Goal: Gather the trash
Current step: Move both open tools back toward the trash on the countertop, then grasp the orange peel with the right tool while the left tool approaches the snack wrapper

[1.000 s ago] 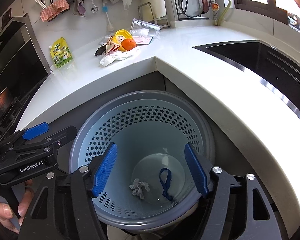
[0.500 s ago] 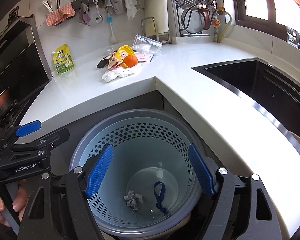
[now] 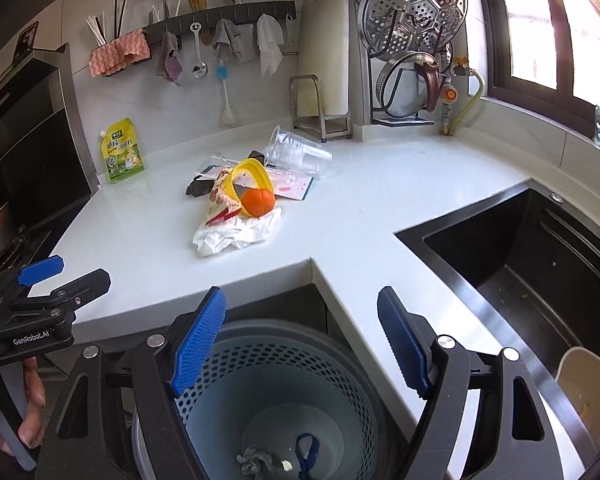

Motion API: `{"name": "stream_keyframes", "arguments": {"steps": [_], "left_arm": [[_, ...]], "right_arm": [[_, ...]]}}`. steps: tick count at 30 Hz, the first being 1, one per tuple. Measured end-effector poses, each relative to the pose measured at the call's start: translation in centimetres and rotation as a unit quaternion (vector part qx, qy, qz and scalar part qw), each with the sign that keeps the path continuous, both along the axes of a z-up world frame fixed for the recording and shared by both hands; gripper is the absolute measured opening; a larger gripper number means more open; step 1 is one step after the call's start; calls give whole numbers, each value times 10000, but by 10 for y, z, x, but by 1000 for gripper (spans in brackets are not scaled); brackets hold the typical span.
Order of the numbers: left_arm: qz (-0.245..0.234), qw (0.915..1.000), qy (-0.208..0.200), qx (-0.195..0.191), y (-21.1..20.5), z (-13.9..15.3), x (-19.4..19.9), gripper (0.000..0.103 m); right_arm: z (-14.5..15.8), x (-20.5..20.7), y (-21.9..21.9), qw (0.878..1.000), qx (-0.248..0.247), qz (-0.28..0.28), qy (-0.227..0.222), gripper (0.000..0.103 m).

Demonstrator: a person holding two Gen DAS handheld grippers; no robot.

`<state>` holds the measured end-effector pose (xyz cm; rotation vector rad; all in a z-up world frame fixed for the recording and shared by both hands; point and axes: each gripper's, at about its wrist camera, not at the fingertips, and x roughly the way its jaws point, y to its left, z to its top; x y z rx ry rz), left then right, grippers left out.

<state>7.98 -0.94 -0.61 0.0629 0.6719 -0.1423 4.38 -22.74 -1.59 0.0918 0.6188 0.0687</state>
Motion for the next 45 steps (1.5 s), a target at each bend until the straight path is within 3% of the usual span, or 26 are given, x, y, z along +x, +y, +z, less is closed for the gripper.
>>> {"name": "stream_keyframes", "arguments": {"steps": [5,17,36,38,42,45], "left_arm": [[202,9997,-29,-123,7,7,34,97],[230,9997,29,27,-13,-2,91,97],[195,9996,179,119,-17,-14,109,97],[195,9995,186,134,-19,-15,110,97],[203,9995,220,106,-21,-16,113,97],[187,9995,244,40,-24,-15,115,97]], "right_arm": [[8,48,9,9993,-239,289,8,75],[-10,145,9,9952,-37,750,624,75],[-29,199,28,9893,-72,1122,928,74],[-30,201,29,9883,-20,1201,938,67],[-31,200,34,9845,17,1448,988,34],[-28,196,34,9844,-1,1483,948,26]]}}
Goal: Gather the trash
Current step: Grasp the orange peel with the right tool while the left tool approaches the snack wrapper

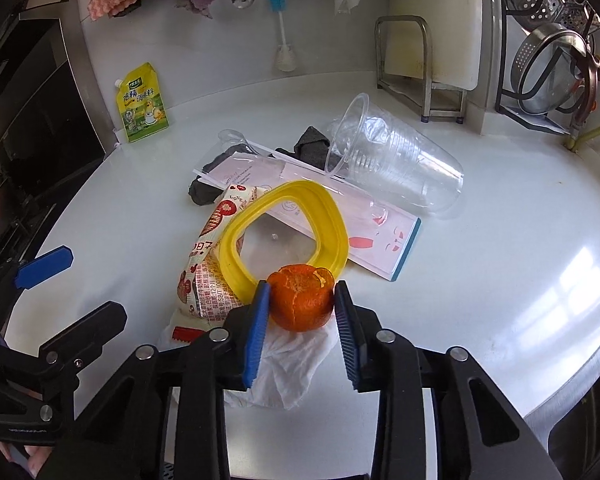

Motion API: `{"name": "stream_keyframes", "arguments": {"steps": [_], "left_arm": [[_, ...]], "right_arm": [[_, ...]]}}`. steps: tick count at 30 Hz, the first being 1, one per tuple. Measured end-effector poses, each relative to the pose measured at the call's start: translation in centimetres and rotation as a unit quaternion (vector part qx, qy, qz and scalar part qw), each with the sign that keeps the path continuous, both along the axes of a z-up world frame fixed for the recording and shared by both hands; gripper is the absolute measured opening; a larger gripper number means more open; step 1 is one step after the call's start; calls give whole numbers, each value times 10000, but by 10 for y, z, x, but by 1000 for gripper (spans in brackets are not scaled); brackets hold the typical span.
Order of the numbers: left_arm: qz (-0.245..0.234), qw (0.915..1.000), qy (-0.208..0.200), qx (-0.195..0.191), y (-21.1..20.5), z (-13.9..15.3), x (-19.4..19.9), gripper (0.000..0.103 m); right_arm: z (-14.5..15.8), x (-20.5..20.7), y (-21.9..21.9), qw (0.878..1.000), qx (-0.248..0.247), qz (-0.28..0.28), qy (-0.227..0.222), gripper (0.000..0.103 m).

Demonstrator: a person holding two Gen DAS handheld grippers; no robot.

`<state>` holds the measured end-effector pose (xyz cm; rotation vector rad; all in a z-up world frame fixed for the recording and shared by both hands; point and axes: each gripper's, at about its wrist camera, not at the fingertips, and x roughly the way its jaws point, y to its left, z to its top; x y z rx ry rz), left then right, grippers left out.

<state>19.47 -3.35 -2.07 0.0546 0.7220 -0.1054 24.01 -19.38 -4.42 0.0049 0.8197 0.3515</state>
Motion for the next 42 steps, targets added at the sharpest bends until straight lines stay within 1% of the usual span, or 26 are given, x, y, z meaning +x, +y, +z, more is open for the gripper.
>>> {"name": "stream_keyframes", "arguments": {"steps": [1,3,7,11,15,18,23,26,27,28,30,31,32,33,35,36,38,39,42], "left_arm": [[-6,10000,-1,-7,-2,1,1,97],[-37,10000,-8,-17,-7,2,2,97],[-97,9999,-4,-28,-18,2,5,97],[-165,9997,35,-166,-26,2,6,97],[-166,9998,83,-103,-36,0,11,97],[-100,9998,122,-111,-37,-2,16,97],[94,9992,219,-321,-37,-1,30,97],[196,9991,243,-297,-41,-2,38,96],[232,9992,231,-236,-43,-3,40,95],[254,9993,200,-187,-44,-4,41,94],[248,9994,165,-149,-44,-4,42,82],[221,9995,188,-160,-43,-5,43,72],[203,9994,210,-173,-42,-6,44,66],[198,9994,234,-184,-40,-6,45,63],[169,9992,290,-230,-37,-9,46,47],[162,9991,320,-245,-35,-10,47,42],[142,9988,380,-273,-31,-12,47,25],[143,9988,389,-260,-29,-12,47,23],[147,9993,311,-169,-25,-11,40,22]], "right_arm": [[1,-1,-2,10000,41,-15,2,22],[2,-4,-10,9999,124,-113,-15,21],[6,-10,-29,9990,245,-353,-88,19],[9,-14,-51,9969,457,-623,-146,18],[9,-16,-67,9945,665,-804,-132,18],[8,-17,-72,9936,732,-852,-125,18],[11,-18,-70,9934,783,-818,-165,18],[12,-20,-69,9937,762,-803,-189,18],[11,-20,-69,9936,775,-807,-182,18],[12,-20,-70,9934,790,-814,-175,18],[12,-20,-70,9932,804,-825,-171,18],[12,-19,-70,9932,808,-824,-172,18],[12,-20,-70,9932,811,-819,-174,18],[13,-19,-69,9932,810,-814,-174,18],[12,-19,-68,9933,813,-799,-172,18],[12,-19,-69,9934,812,-791,-172,18],[12,-19,-69,9935,802,-783,-171,18],[12,-19,-68,9936,794,-787,-172,18],[11,-21,-67,9937,762,-796,-191,18]]}}
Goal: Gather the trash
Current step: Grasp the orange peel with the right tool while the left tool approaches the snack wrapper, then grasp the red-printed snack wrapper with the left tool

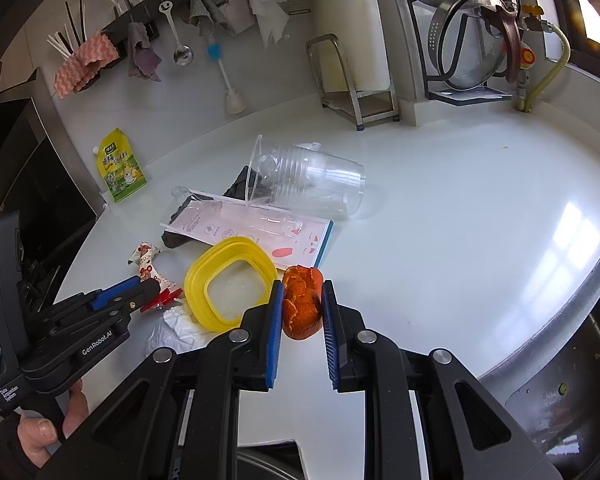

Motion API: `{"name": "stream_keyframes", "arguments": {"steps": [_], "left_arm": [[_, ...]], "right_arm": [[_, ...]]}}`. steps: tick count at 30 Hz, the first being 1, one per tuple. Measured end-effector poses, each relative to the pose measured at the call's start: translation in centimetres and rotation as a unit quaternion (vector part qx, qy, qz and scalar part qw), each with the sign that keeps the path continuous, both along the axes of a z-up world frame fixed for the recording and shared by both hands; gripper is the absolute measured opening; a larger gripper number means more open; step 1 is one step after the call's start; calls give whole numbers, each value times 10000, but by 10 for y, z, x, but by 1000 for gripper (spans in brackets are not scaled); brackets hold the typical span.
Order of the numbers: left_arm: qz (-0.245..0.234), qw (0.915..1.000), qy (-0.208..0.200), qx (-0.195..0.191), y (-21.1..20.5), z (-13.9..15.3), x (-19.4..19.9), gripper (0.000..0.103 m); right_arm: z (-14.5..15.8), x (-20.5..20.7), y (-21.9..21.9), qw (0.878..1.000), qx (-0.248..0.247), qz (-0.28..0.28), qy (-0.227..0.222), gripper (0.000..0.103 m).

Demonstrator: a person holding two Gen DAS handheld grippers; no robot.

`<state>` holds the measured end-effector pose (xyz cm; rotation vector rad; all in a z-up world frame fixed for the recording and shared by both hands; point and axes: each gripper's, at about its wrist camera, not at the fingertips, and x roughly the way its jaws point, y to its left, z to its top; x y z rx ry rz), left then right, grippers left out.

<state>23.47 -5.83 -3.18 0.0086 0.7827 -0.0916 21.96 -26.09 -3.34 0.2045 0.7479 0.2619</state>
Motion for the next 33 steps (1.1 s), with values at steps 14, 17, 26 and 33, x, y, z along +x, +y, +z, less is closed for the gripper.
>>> {"name": "stream_keyframes", "arguments": {"steps": [14,17,26,33], "left_arm": [[-288,9986,-296,330,13,11,-63,21],[-378,9981,-336,349,10,12,-80,21],[-664,9965,-443,240,10,18,-127,16],[-621,9963,-589,103,32,32,-151,15]], "right_arm": [[11,-50,9,9990,-362,-130,-245,18],[13,-70,13,9989,-347,-161,-273,18],[4,-130,24,9992,-138,-315,-195,18],[3,-162,33,9990,-11,-378,-241,18]]}}
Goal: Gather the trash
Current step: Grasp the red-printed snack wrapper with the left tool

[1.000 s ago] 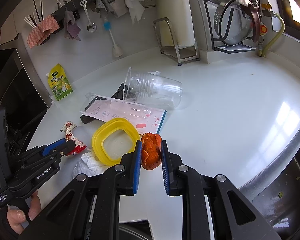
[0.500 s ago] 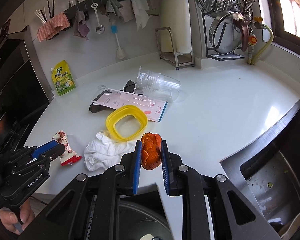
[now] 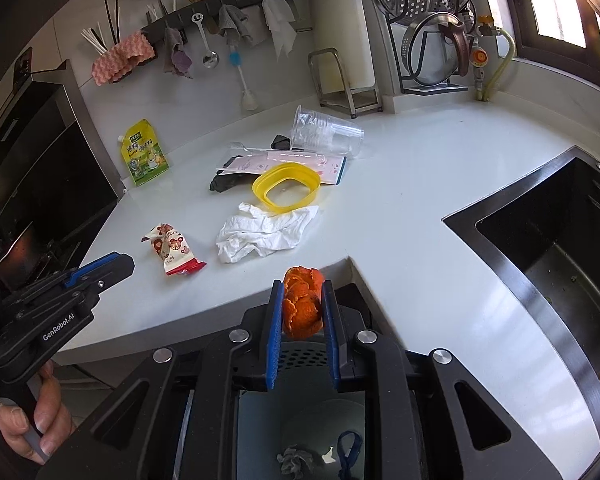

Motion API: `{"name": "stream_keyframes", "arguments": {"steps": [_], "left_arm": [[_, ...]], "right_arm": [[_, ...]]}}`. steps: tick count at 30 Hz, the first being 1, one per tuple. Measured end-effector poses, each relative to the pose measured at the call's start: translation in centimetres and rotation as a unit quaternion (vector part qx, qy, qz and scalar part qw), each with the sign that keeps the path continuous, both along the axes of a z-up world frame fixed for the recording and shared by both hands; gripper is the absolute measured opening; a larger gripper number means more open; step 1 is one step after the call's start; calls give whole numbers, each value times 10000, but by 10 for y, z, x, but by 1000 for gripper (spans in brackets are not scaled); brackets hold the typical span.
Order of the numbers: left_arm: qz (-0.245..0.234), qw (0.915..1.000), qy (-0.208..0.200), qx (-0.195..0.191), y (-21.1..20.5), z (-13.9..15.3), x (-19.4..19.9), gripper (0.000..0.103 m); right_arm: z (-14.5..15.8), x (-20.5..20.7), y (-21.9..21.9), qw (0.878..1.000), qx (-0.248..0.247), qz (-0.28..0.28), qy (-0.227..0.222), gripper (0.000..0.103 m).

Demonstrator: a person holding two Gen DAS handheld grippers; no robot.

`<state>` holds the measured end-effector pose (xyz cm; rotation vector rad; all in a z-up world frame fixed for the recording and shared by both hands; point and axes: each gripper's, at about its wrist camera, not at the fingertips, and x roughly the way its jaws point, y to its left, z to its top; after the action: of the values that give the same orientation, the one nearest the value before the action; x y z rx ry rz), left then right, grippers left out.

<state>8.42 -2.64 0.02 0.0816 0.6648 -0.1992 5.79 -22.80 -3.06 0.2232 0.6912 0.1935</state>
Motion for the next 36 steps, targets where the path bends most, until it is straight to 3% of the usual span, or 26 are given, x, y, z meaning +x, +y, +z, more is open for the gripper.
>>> {"name": "stream_keyframes", "arguments": {"steps": [9,13,17,20,26,36], "left_arm": [[271,9995,116,-98,22,3,6,19],[380,9990,186,-163,24,3,15,48],[528,9978,339,-207,20,1,31,52],[715,9952,564,-346,19,-6,44,68],[1173,9903,659,-360,15,-6,65,78],[1617,9791,1227,-127,7,-17,102,82]], "right_arm": [[7,-10,4,9999,1,-4,-133,18],[4,-7,0,9999,78,-24,-137,18],[1,-5,-5,9998,155,-38,-143,18],[-1,-2,-10,9997,204,-41,-144,18],[-4,2,-21,9994,315,-62,-161,18],[-5,9,-34,9989,370,-79,-282,18]]}}
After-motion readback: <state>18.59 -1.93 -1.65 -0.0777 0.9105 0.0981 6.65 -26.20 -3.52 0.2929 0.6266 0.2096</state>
